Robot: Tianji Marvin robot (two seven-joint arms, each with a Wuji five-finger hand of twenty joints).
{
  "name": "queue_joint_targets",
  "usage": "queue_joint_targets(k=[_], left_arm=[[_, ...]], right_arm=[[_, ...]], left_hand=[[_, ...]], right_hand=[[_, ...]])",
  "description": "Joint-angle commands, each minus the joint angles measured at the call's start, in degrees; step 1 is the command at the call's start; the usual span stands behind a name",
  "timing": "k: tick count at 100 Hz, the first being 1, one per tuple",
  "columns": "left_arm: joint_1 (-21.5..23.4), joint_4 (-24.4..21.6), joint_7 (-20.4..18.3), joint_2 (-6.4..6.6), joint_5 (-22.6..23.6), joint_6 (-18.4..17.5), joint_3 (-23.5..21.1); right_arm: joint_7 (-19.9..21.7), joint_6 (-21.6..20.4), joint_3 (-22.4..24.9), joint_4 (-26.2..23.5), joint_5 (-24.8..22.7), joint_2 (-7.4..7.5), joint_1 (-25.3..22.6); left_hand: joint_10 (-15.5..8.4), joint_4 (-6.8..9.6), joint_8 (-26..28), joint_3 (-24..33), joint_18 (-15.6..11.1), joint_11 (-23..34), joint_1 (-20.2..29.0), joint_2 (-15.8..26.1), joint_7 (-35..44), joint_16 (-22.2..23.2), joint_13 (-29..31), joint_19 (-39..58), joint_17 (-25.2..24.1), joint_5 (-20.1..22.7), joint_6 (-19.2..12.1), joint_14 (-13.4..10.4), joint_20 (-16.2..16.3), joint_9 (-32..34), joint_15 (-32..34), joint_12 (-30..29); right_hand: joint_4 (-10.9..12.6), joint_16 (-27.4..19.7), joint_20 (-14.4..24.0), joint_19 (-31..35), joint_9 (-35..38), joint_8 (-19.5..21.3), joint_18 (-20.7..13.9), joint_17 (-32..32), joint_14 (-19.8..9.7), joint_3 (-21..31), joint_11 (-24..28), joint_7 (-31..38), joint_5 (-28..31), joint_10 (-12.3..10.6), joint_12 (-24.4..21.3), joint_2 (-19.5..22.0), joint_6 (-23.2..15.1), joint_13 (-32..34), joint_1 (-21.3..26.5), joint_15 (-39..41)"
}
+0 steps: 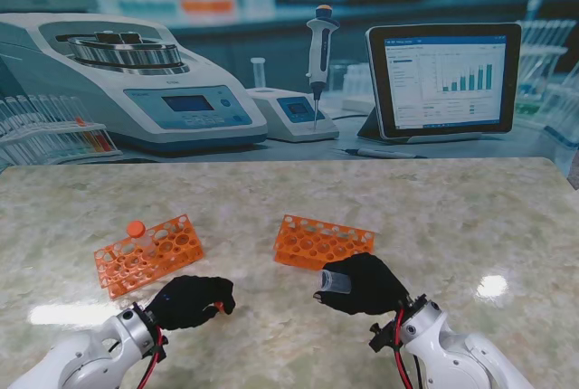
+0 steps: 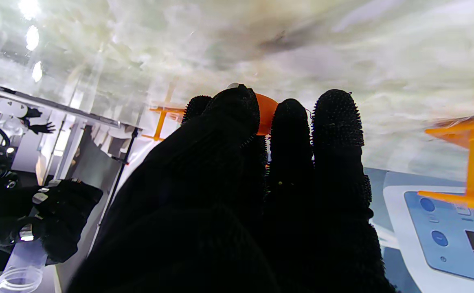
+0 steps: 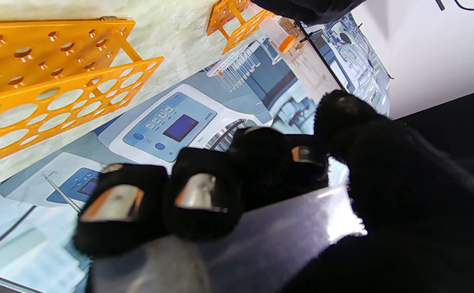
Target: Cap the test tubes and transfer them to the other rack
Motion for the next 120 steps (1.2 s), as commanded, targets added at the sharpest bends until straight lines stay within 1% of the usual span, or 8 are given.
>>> queue_joint_targets(k=[1,49,109,120], left_arm=[[0.23,-0.89,-0.39,-0.29,-0.25,0.17,0.29],[-0.25,-3.08,0.01,-1.09,-4.13,-0.48,0.82],[-3.43,-2.39,0.67,-2.21,-10.9,-2.06,2.78],[-3.91,-2.22,0.78,-2.5,-12.73,-2.42,3.18]], right_arm=[[0.28,0.08,-0.12,-0.04,0.21,0.01,-0.38],[0.81,0.11,-0.23,-0.02,0.59,0.08,-0.28],[1.39,0.17,-0.3,0.0,1.01,0.17,-0.2],[1.69,0.22,-0.41,0.03,1.14,0.23,-0.1]], left_hand=[[0.35,0.08,0.83,2.55,-0.51,3.18,5.27,-0.24,1.91,1.08,0.43,-1.3,-0.42,1.41,2.28,-1.22,-1.82,-0.27,-1.2,0.62],[0.27,0.17,1.1,2.11,-0.46,3.18,5.58,0.18,2.36,1.56,0.19,-1.49,-0.47,1.28,2.33,-1.12,-1.58,-0.36,-1.13,1.45],[0.41,0.37,1.24,1.9,-0.33,2.89,5.76,0.34,2.49,1.99,0.09,-1.74,-0.55,1.2,2.46,-1.16,-1.2,-0.4,-1.26,1.8],[0.39,0.43,1.26,2.02,-0.29,2.86,5.82,0.36,2.5,2.13,0.03,-1.77,-0.6,1.22,2.49,-1.19,-1.16,-0.48,-1.26,1.78]], right_hand=[[-0.9,4.09,3.21,17.77,2.49,2.1,-2.64,3.57,-6.25,0.28,0.61,3.56,4.02,0.15,1.48,0.64,2.04,0.72,1.39,12.55],[-0.9,4.09,3.2,17.74,2.48,2.19,-2.66,3.57,-6.25,0.3,0.56,3.5,3.98,0.13,1.52,0.63,1.89,0.72,1.37,12.55],[-0.92,4.09,3.2,17.73,2.48,2.26,-2.67,3.57,-6.25,0.21,0.52,3.47,3.99,0.1,1.55,0.62,1.89,0.72,1.3,12.55],[-0.9,4.09,3.2,17.73,2.49,2.26,-2.67,3.57,-6.25,0.28,0.53,3.47,3.99,0.13,1.56,0.61,1.89,0.72,1.38,12.55]])
